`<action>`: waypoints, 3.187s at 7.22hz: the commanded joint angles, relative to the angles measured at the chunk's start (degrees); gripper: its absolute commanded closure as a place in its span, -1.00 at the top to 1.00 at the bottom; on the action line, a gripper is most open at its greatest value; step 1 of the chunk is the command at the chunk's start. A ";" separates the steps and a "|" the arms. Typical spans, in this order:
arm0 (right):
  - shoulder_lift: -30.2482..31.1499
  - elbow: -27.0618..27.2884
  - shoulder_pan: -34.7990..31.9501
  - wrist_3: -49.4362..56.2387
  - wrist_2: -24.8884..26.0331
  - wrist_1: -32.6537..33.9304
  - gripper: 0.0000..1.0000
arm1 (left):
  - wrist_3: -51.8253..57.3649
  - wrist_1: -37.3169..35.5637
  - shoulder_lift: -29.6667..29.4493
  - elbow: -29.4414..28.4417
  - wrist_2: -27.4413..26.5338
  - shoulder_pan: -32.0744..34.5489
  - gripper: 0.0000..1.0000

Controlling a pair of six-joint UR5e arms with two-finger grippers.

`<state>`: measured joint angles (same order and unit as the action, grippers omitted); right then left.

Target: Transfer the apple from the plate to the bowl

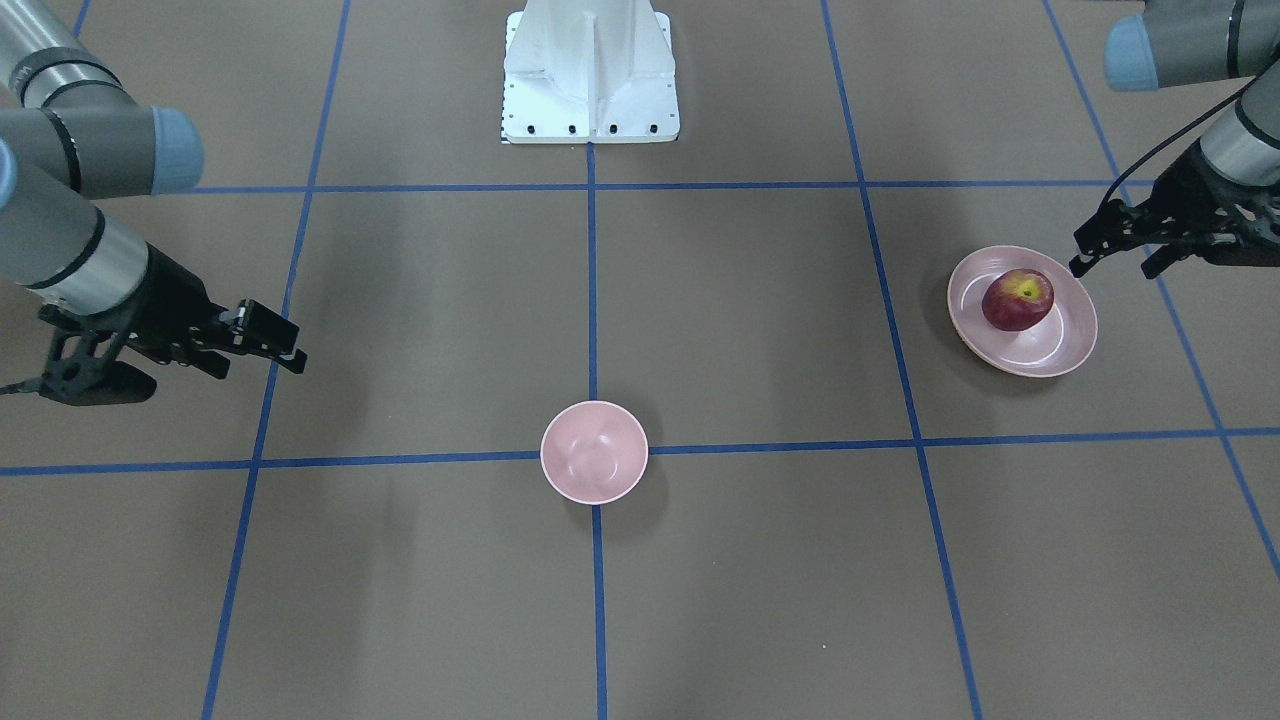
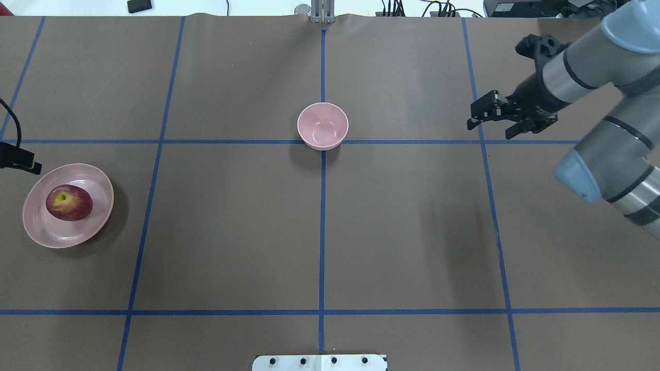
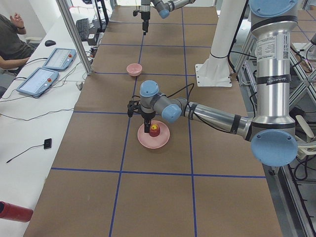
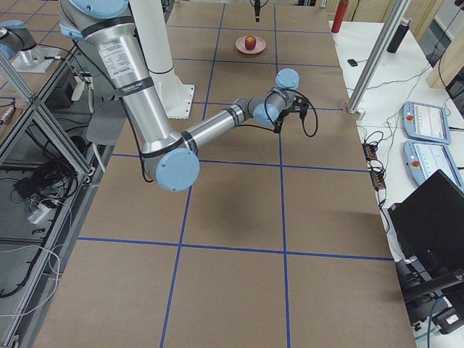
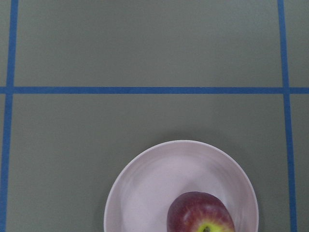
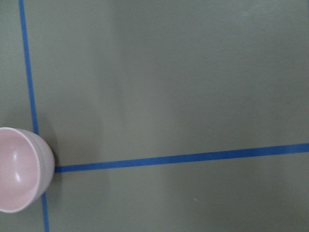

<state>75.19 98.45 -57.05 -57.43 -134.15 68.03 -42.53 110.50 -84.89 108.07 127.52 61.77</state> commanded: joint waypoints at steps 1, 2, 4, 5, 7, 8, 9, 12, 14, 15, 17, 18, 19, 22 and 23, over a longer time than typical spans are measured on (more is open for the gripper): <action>8.63 2.53 -2.09 10.26 0.29 -0.36 0.98 | -3.43 -0.19 -0.45 0.38 -6.90 -8.11 0.96; 12.06 2.62 -5.23 18.23 0.03 -0.36 0.99 | -4.05 -0.02 -0.28 0.47 -9.11 -9.29 0.96; 13.58 3.67 -7.55 21.47 1.50 0.25 0.99 | -3.62 0.07 0.25 0.56 -8.52 -9.39 0.96; 15.93 4.63 -8.86 25.74 1.87 0.34 0.99 | -4.05 0.16 0.25 0.48 -8.43 -9.48 0.96; 20.32 9.80 -10.62 27.70 1.87 2.35 0.99 | -4.40 0.24 -0.10 0.04 -8.43 -9.48 0.96; 21.92 10.09 -12.45 31.98 1.70 2.45 0.99 | -4.23 0.33 -0.19 -0.14 -8.43 -9.48 0.96; 22.37 10.01 -12.91 32.46 1.70 2.45 1.00 | -4.05 0.33 -0.27 -1.18 -8.43 -9.57 0.96; 22.46 9.83 -12.65 32.38 1.96 2.45 1.00 | -4.49 1.47 -1.84 -4.17 -8.25 -9.83 0.96; 22.37 9.92 -12.56 32.38 1.96 2.45 1.00 | -4.49 2.44 -2.82 -5.85 -6.59 -9.83 0.96; 22.46 9.74 -12.47 32.38 1.96 2.45 1.00 | -4.49 4.01 -2.91 -7.25 -6.41 -10.01 0.96; 22.72 9.65 -12.47 32.38 2.05 2.37 1.00 | -4.58 4.73 -3.00 -8.14 -6.32 -10.71 0.96; 22.72 9.65 -12.47 32.38 2.14 2.37 1.00 | -7.10 5.34 -3.69 -7.79 -6.06 -10.97 0.96; 22.72 9.65 -12.47 32.38 2.14 2.37 0.99 | -9.65 6.65 -4.14 -8.40 -5.45 -12.71 0.96; 22.55 9.48 -12.39 32.38 2.93 2.37 1.00 | -8.27 6.75 -2.91 -8.75 -5.70 -12.82 0.84; 22.46 9.39 -12.39 32.38 2.93 2.37 1.00 | -8.62 6.57 -2.91 -8.32 -5.53 -12.73 0.21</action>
<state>97.75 107.90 -69.44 -25.05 -131.35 70.40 -51.10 117.17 -88.01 99.49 121.89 48.99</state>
